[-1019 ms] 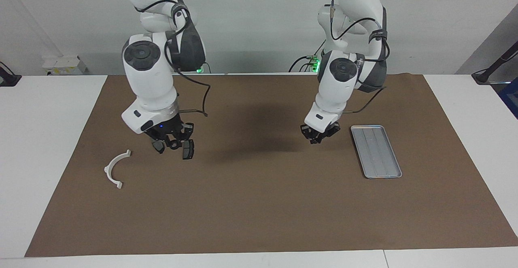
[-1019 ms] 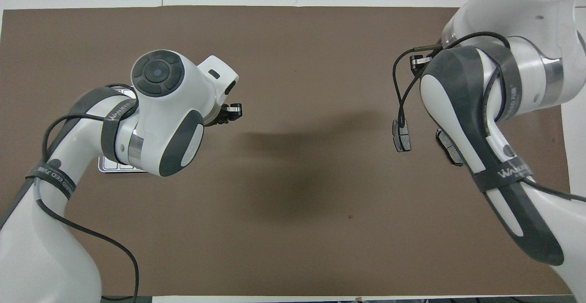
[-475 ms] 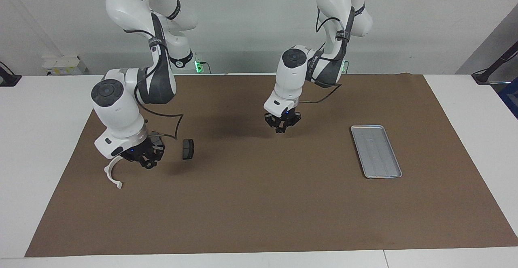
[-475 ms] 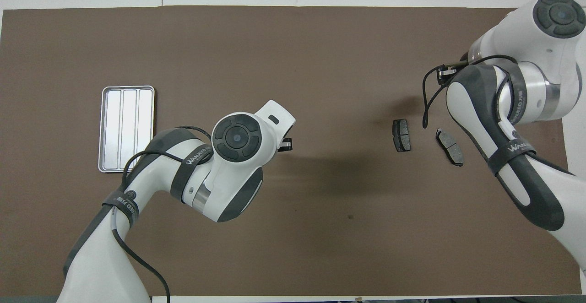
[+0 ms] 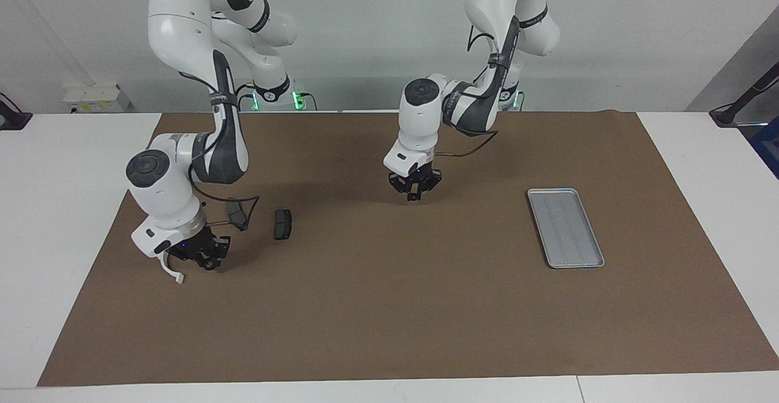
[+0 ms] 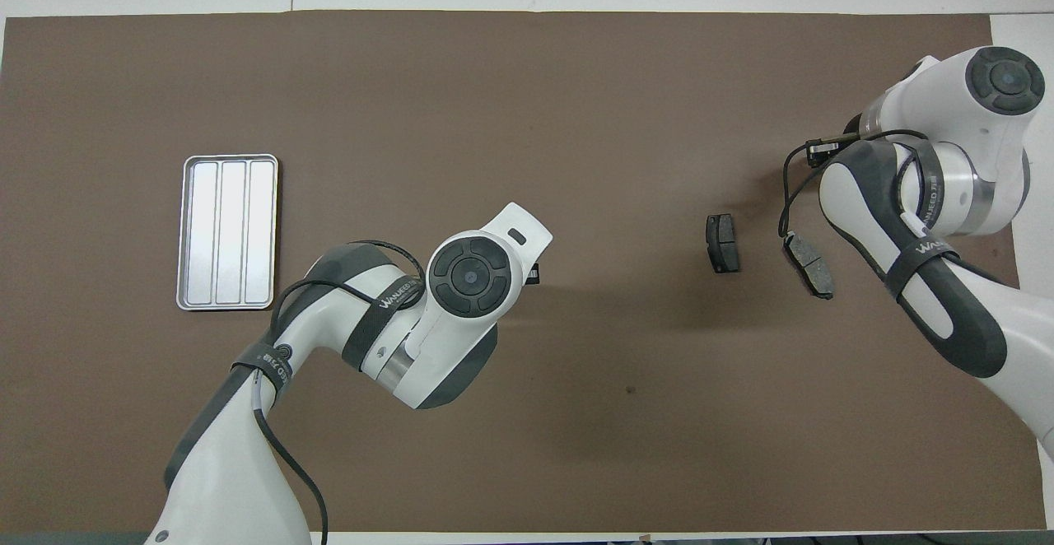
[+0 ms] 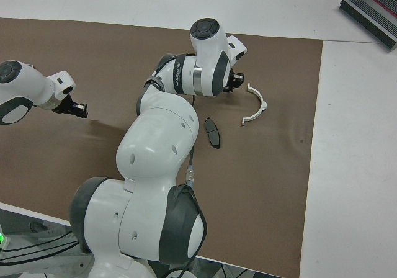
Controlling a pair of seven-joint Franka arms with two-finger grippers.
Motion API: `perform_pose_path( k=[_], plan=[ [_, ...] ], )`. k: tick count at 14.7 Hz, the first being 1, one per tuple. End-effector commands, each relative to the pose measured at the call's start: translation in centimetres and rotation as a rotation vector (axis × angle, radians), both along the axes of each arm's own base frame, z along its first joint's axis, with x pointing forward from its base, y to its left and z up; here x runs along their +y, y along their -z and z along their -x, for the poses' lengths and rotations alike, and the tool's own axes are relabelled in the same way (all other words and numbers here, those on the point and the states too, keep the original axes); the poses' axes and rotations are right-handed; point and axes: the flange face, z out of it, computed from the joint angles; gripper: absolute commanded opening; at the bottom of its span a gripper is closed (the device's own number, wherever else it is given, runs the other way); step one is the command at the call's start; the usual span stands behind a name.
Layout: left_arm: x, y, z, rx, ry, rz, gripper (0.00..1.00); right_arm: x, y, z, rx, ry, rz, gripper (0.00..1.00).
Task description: Place bearing gear from tray to pile
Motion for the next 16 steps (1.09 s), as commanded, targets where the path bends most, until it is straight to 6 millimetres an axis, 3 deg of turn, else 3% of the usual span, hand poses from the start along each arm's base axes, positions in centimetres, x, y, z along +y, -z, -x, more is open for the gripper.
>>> perform_pose_path(
  k=[1,12,13,14,16],
  plan=[
    [0.1,1.1,-0.1,-0.027,-0.004,-0.01,0.06,0.0,1.2,-0.3,-0.02,-0.018,-0.018,0.0],
    [0.8,2.8,-0.4,-0.03,-0.014,-0.007,0.06,0.5,2.1,-0.4,-0.033,-0.015,-0.023,0.0],
    [0.8,2.8,-0.4,-0.032,-0.013,-0.005,0.06,0.5,2.1,-0.4,-0.035,-0.014,-0.024,0.09],
    [0.9,2.9,-0.5,-0.033,-0.015,-0.004,0.06,0.6,2.1,-0.4,-0.035,-0.013,-0.024,0.34],
    [1.1,3.3,-0.3,-0.035,-0.014,-0.001,0.06,0.8,2.1,-0.4,-0.034,-0.002,-0.025,0.7]
  ],
)
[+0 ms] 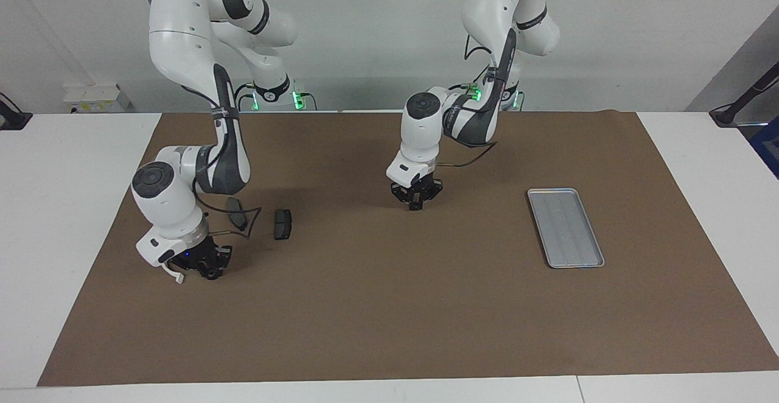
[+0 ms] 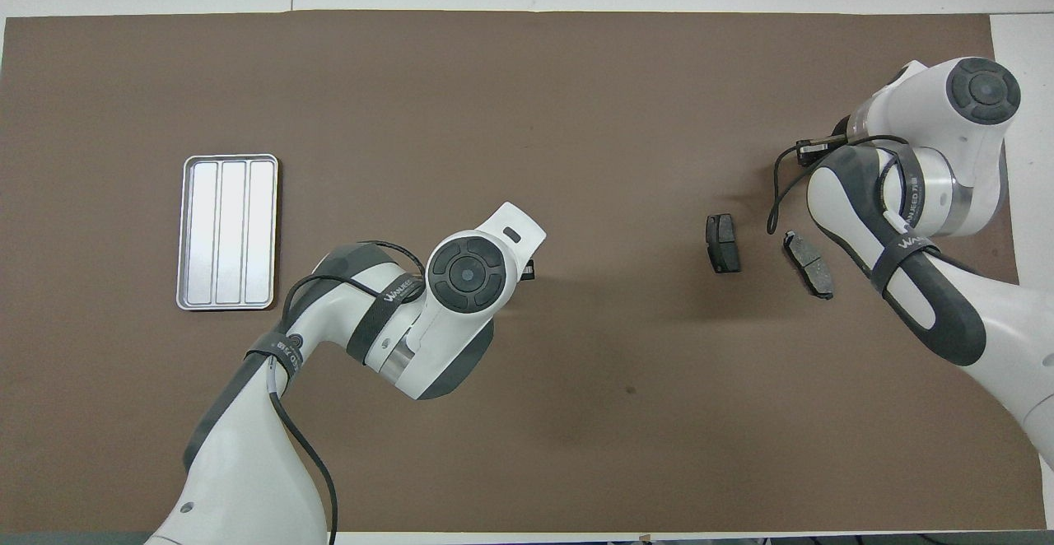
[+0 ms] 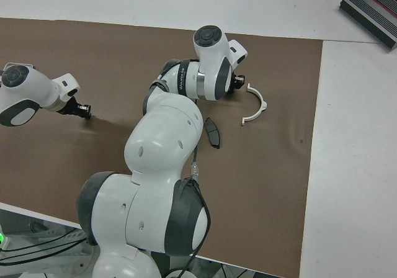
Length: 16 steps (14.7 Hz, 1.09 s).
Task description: Place bearing gear from tray to pile
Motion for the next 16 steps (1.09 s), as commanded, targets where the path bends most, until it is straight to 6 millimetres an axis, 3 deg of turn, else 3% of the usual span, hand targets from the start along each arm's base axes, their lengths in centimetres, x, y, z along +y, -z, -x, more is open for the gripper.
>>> perform_pose_path(
  k=[1,2,5,6,8,10,12,14,16],
  plan=[
    [0.6,0.7,0.3,-0.024,-0.005,-0.004,0.06,0.5,0.3,0.0,-0.012,0.017,-0.022,0.9],
    [0.6,0.7,0.3,-0.026,-0.002,-0.006,0.06,0.6,0.1,0.0,-0.014,0.027,-0.022,1.0],
    [0.9,0.7,0.1,-0.028,-0.004,-0.009,0.07,1.0,-1.4,-0.1,-0.022,0.017,-0.014,1.0],
    [0.9,0.6,0.1,-0.029,-0.004,-0.008,0.15,1.1,-2.3,0.0,-0.026,0.011,-0.007,1.0],
    [0.9,0.5,0.0,-0.031,-0.002,-0.009,0.77,2.4,-4.1,0.3,-0.009,-0.008,-0.004,1.0],
    [0.7,0.2,-0.1,-0.03,0.001,-0.012,0.97,3.2,-6.5,0.8,0.003,-0.017,0.0,1.0],
    [0.6,-1.1,-0.2,-0.033,-0.001,-0.01,1.0,3.3,-8.5,1.3,0.021,-0.017,0.002,1.0],
    [0.7,-4.2,-0.6,-0.051,-0.016,0.007,1.0,4.7,-10.6,1.9,0.027,-0.035,0.004,1.0],
    [2.7,-7.9,-3.2,-0.104,-0.076,0.05,1.0,5.4,-12.6,2.6,0.04,-0.018,-0.001,1.0]
  ],
)
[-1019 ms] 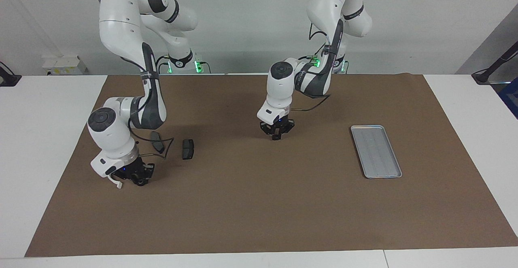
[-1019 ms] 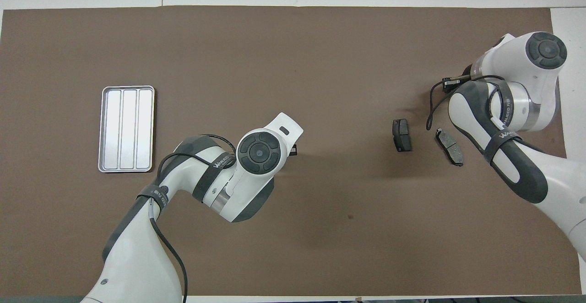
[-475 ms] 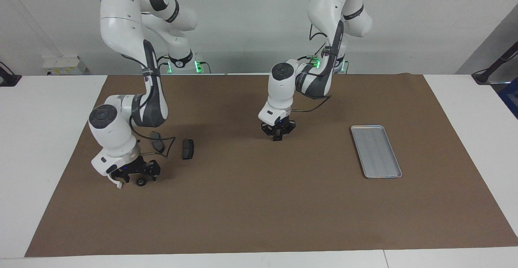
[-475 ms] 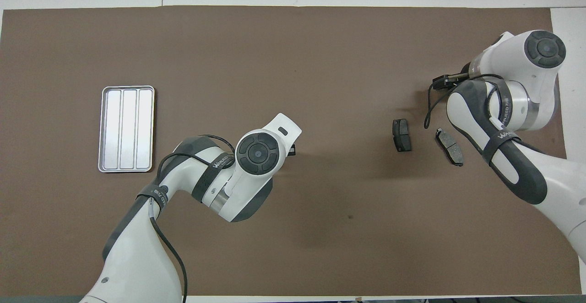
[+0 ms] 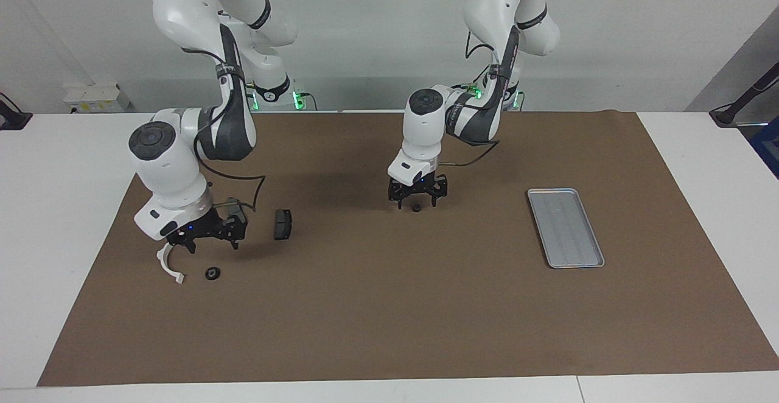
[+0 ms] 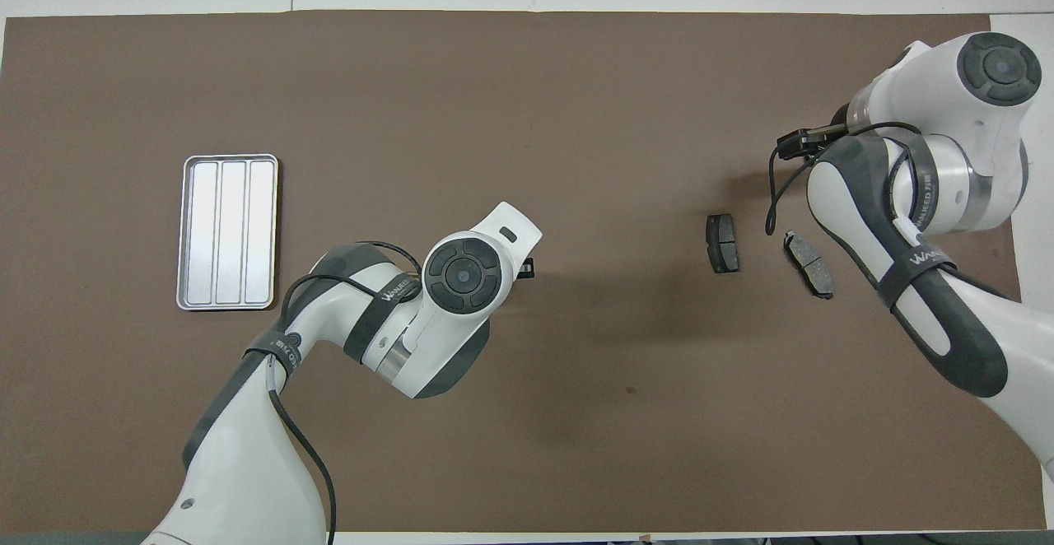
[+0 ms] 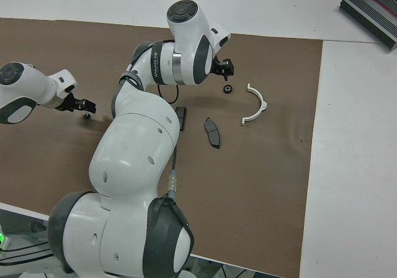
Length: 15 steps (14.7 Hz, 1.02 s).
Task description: Place bearing gear from tray to pile
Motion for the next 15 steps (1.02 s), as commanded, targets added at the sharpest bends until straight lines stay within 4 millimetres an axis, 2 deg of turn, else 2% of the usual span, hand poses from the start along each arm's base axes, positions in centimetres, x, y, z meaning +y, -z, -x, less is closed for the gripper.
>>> perform_pose_path(
  k=[1,2,5,7,10,12,15],
  plan=[
    [3.6,-6.1,-3.4,-0.069,-0.085,0.035,1.0,2.4,-2.9,1.3,0.016,0.034,-0.013,1.0],
    [5.2,-7.8,-5.0,-0.09,-0.117,0.047,1.0,3.7,-3.8,1.8,0.025,0.068,-0.016,1.0],
    [12.1,-12.4,-9.0,-0.142,-0.224,0.067,1.0,9.5,-5.8,3.7,0.044,0.212,-0.019,1.0],
    [18.0,-14.5,-10.5,-0.157,-0.259,0.052,1.0,14.1,-6.4,4.9,0.044,0.304,-0.022,1.0],
    [26.2,-15.7,-12.3,-0.166,-0.237,0.014,1.0,21.5,-7.1,7.3,0.025,0.41,-0.038,1.0],
    [29.7,-16.0,-13.0,-0.173,-0.22,-0.007,1.0,25.1,-7.1,8.8,0.037,0.477,-0.068,1.0],
    [34.4,-18.7,-12.6,-0.208,-0.168,-0.039,1.0,29.4,-7.4,11.0,0.055,0.561,-0.11,1.0]
  ],
)
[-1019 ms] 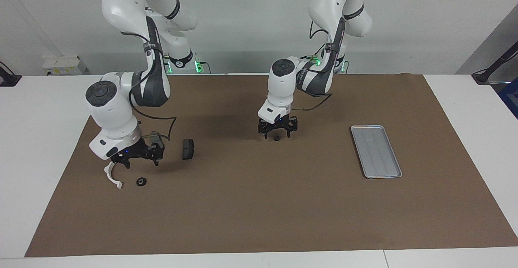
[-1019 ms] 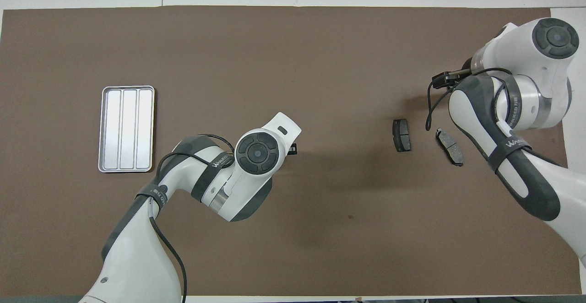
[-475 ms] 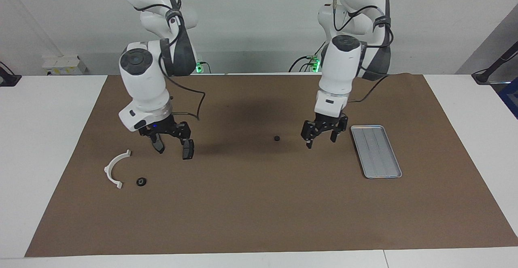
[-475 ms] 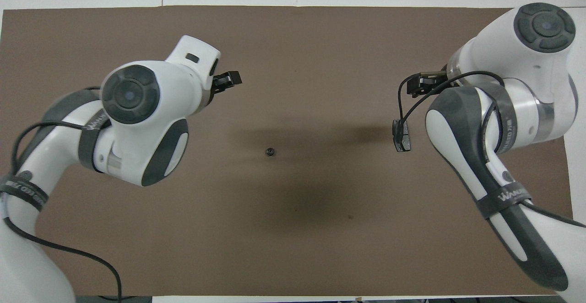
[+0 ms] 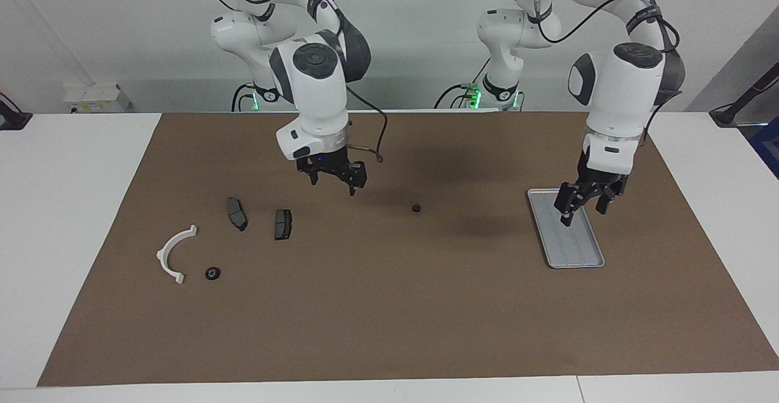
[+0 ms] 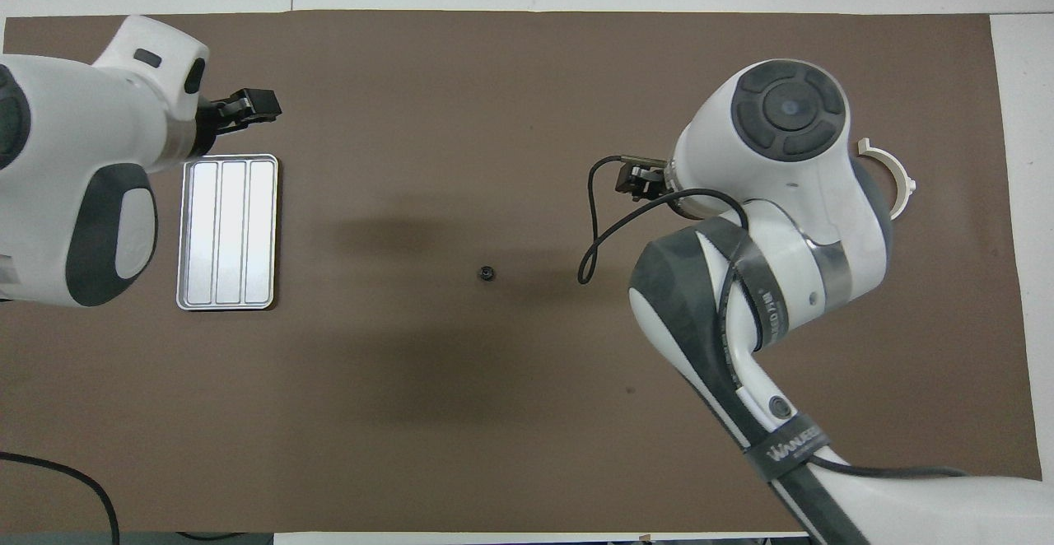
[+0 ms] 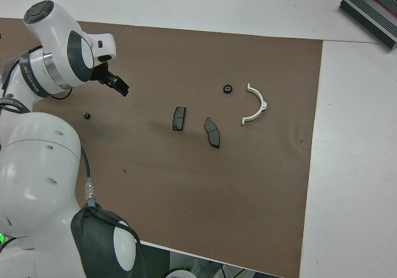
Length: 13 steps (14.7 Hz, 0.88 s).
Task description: Place bearing gear from tray to pile
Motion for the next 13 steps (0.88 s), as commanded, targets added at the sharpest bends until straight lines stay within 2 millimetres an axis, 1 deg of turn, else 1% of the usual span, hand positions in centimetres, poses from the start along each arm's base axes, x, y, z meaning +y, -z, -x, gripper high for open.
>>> perform_pose_path(
  k=[1,2,4,7,8,10,11,13],
  plan=[
    [3.2,-3.0,1.4,0.006,0.065,-0.045,1.0,3.0,-0.4,2.2,0.013,0.073,-0.034,1.0],
    [3.5,-3.8,2.4,0.045,0.107,-0.062,1.0,4.3,0.1,2.9,0.019,0.076,-0.031,1.0],
    [4.0,-4.6,4.0,0.124,0.198,-0.091,1.0,6.6,1.2,4.3,0.027,0.061,-0.027,1.0],
    [3.9,-5.5,6.2,0.204,0.249,-0.099,1.0,9.5,3.4,5.5,0.031,0.075,-0.022,1.0],
    [3.7,-5.3,6.9,0.246,0.274,-0.101,1.0,10.3,4.1,5.8,0.023,0.078,-0.026,1.0],
    [3.6,-5.2,7.9,0.305,0.28,-0.097,1.0,11.2,5.4,5.9,0.016,0.076,-0.034,1.0],
    [4.0,-5.5,8.5,0.332,0.272,-0.084,1.0,11.6,6.1,6.1,0.016,0.074,-0.027,1.0],
    [4.3,-6.1,8.9,0.341,0.261,-0.048,1.0,12.2,7.4,6.2,0.012,0.073,-0.018,1.0]
  ],
)
